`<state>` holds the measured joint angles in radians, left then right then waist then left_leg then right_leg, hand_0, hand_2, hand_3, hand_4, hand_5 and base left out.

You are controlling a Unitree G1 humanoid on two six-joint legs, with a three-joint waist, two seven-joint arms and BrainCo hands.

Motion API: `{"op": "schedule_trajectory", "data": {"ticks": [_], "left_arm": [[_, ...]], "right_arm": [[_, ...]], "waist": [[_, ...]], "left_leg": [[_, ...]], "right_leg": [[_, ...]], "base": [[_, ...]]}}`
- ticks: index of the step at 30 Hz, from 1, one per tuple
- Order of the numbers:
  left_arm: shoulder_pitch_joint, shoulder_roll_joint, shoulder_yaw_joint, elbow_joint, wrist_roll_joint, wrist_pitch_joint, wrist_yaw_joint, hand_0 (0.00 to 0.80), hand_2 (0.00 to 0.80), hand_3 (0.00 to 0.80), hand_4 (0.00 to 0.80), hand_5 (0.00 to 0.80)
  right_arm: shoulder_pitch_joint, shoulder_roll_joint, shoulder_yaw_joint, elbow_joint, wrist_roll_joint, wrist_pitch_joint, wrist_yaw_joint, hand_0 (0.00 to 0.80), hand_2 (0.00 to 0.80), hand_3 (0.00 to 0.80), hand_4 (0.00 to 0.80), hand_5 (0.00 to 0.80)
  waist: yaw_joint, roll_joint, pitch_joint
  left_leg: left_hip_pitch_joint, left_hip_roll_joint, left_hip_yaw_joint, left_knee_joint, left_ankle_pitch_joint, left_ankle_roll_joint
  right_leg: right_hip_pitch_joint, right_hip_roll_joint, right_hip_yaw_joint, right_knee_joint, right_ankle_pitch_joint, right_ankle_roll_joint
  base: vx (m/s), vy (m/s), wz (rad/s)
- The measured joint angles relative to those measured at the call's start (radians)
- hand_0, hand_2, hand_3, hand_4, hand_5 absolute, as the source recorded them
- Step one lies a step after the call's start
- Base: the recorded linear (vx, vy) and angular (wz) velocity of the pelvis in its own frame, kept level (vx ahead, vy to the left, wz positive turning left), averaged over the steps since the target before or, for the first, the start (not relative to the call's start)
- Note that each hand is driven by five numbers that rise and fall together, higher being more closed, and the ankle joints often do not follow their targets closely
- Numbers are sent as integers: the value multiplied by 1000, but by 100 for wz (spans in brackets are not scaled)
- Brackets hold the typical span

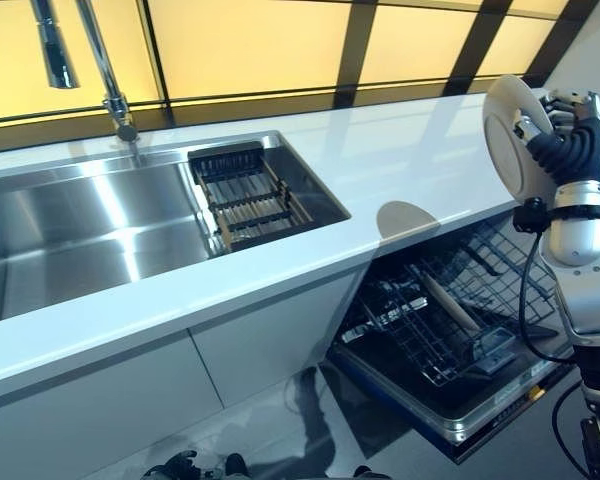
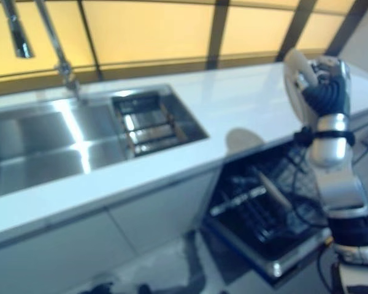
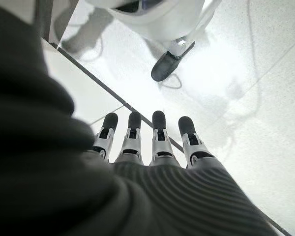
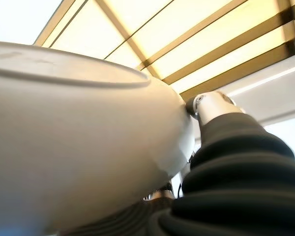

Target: Take plates into dishwasher

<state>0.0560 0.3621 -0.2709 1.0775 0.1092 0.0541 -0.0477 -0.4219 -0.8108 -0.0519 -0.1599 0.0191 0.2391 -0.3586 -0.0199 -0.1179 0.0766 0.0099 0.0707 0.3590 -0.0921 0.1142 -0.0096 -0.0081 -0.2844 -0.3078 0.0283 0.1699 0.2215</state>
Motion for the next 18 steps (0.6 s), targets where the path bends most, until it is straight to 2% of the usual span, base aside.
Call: {"op": "schedule_trajectory", "data": {"ticks": [1, 2, 3, 5, 9, 12, 18], "left_arm": [[0, 7, 1, 0, 12, -1, 0, 0, 0, 0, 0, 0], [0, 17, 2, 0, 25, -2, 0, 0, 0, 0, 0, 0], [0, 16, 7, 3, 33, -1, 0, 0, 0, 0, 0, 0], [4, 15, 10, 3, 34, -2, -1, 0, 0, 0, 0, 0], [0, 6, 9, 4, 35, -7, -3, 0, 0, 0, 0, 0], [-2, 4, 9, 3, 39, -15, -3, 0, 0, 0, 0, 0], [-29, -8, 8, -4, 73, -21, -3, 0, 0, 0, 0, 0]], "right_arm": [[8, 0, -6, 0, 14, 0, 0, 800, 800, 800, 800, 800], [15, 0, -12, 0, 25, 0, 0, 800, 800, 800, 800, 800], [18, 0, -14, 0, 29, -1, 1, 800, 800, 800, 800, 800], [34, -1, -17, 0, 33, -1, 1, 800, 800, 800, 800, 800], [64, -3, -34, -1, 50, 0, 7, 800, 800, 800, 800, 800], [93, -3, -37, -1, 51, 0, 17, 800, 800, 800, 800, 800], [114, -2, -36, 3, 50, 3, 51, 800, 800, 800, 800, 800]], "waist": [[-3, -13, -6], [-10, -30, -8], [-16, -29, -8], [-22, -16, -4], [-28, 0, 3], [-46, 6, 6], [-47, 40, 28]], "left_leg": [[-4, -1, 6, 0, 5, -8], [-5, -3, 18, 0, 11, -16], [-5, 5, 18, 1, 14, -21], [-4, 34, 19, 1, 25, -37], [-6, 69, 18, 1, 27, -57], [-7, 75, 16, 1, 26, -64], [-17, 76, 17, 3, 26, -75]], "right_leg": [[-3, 1, 1, -6, -27, -7], [-2, 2, 3, -19, -62, -30], [1, 12, 6, -29, -64, -50], [-2, 41, 12, -42, -73, -62], [-8, 79, 20, -69, -70, -61], [-10, 87, 21, -69, -67, -64], [-11, 100, 22, -85, -46, -100]], "base": [[-76, -162, -20], [-61, -130, -18], [-59, -120, -16], [-75, -144, -16], [-96, -154, -27], [-83, -109, -1], [-80, -81, -1]]}}
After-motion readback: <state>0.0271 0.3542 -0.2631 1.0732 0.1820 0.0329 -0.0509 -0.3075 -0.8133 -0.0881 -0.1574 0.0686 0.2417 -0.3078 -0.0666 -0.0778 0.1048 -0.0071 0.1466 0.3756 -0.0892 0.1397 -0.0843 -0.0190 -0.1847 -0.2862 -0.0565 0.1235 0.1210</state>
